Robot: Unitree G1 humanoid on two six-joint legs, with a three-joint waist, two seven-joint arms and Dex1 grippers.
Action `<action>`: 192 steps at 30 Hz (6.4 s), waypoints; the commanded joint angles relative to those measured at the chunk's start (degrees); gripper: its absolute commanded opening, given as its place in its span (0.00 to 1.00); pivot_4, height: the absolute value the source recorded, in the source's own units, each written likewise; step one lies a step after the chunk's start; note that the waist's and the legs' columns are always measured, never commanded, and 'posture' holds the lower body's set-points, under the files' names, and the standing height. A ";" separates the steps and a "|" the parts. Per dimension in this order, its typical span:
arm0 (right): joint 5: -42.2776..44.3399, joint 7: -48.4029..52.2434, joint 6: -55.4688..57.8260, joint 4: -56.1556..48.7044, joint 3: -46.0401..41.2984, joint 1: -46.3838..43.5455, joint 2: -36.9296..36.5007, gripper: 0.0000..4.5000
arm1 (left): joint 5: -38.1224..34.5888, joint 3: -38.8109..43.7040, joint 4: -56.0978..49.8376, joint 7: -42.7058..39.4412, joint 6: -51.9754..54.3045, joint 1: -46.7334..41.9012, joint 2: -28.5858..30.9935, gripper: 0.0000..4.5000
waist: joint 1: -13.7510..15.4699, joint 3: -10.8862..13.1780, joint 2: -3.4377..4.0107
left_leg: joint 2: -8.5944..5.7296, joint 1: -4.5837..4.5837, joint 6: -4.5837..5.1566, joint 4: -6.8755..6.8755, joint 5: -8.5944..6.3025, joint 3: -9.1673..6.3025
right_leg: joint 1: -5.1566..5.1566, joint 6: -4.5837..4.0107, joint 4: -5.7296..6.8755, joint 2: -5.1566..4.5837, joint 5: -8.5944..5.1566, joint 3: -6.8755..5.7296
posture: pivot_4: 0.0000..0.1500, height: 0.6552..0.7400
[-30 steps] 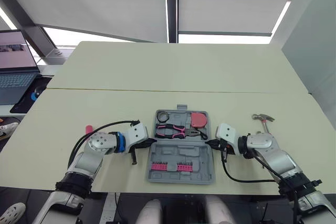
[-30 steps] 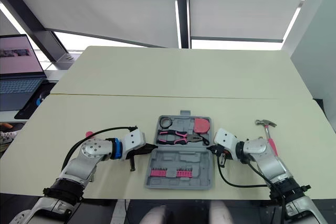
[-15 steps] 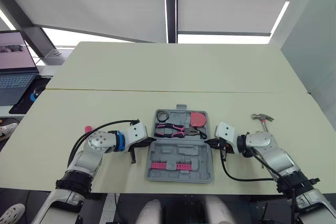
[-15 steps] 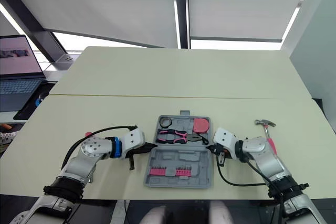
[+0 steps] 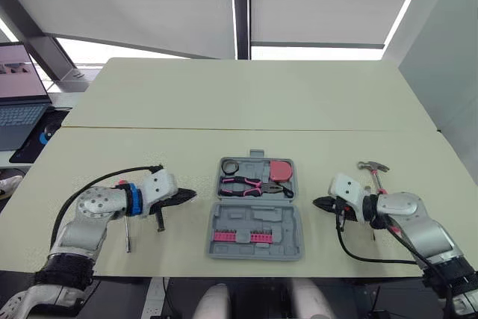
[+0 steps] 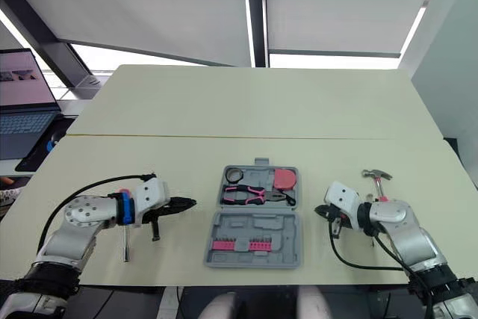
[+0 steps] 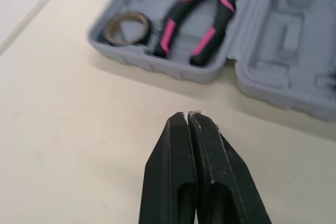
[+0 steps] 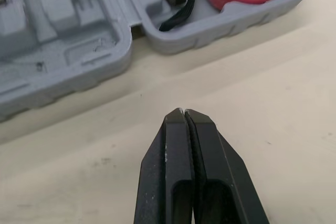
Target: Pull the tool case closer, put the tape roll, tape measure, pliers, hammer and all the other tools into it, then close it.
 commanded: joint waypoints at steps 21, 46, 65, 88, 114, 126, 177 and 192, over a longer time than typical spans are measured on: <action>11.70 -2.81 -2.92 -6.75 -35.62 26.27 -6.28 0.85 | -13.03 39.97 -5.33 4.27 13.36 34.72 3.52 1.00 | 0.35 -0.05 -0.13 | -0.01 0.29 0.01 -0.07 -0.02 -0.06 | 0.42 0.00 -0.16 0.00 -0.02 0.01 | 1.00 1.00; 8.69 -13.72 -8.42 -4.61 -35.60 29.05 0.02 1.00 | -11.71 38.82 -7.65 2.32 11.22 36.77 3.36 1.00 | 0.24 -0.21 -0.35 | 0.03 0.41 0.01 -0.17 -0.02 0.04 | 0.46 -0.02 -0.18 -0.01 -0.04 0.11 | 1.00 1.00; 7.62 -14.86 -10.43 -16.64 -31.23 41.25 5.22 1.00 | -17.06 20.51 -28.80 -6.62 12.20 29.01 4.61 1.00 | 1.10 -0.36 -0.35 | 0.04 0.45 0.01 -0.20 -0.02 0.04 | 0.53 -0.04 -0.19 0.01 -0.05 0.10 | 1.00 1.00; 3.22 -36.74 11.56 -16.19 -20.10 25.30 17.09 0.65 | -25.67 -1.05 -40.60 -7.55 30.79 1.17 6.47 1.00 | 0.11 -0.32 -0.17 | 0.03 0.51 0.01 -0.22 -0.01 0.14 | 0.43 -0.07 -0.04 0.20 -0.10 0.08 | 1.00 1.00; 2.33 -45.03 15.48 -9.88 -19.01 18.88 22.30 0.25 | -24.24 -0.04 -41.54 -7.73 28.46 5.69 7.15 1.00 | 0.07 -0.31 -0.15 | 0.00 0.51 0.01 -0.22 -0.02 0.16 | 0.43 -0.06 -0.04 0.18 -0.10 0.11 | 1.00 1.00; 2.47 -33.62 13.54 -16.99 -12.09 15.53 12.42 0.07 | -17.79 8.77 -34.79 -2.84 20.36 9.21 6.46 1.00 | -0.09 -0.27 -0.08 | 0.00 0.52 0.01 -0.22 -0.01 0.19 | 0.41 -0.06 -0.04 0.19 -0.10 0.11 | 1.00 1.00; -12.99 -0.45 15.91 2.83 34.30 -28.18 16.59 0.07 | -8.52 11.07 -35.08 -1.59 11.89 21.88 9.63 1.00 | -0.10 -0.08 -0.22 | -0.01 0.06 -0.04 -0.23 0.00 -0.15 | 0.04 -0.10 -0.12 0.03 -0.09 -0.12 | 1.00 1.00; -13.78 -0.92 16.32 3.51 32.87 -28.22 18.50 0.26 | -8.66 10.96 -35.39 -1.70 11.88 22.60 9.41 1.00 | -0.12 -0.08 -0.21 | -0.01 0.07 -0.04 -0.23 0.00 -0.15 | 0.02 -0.10 -0.10 0.04 -0.09 -0.12 | 1.00 1.00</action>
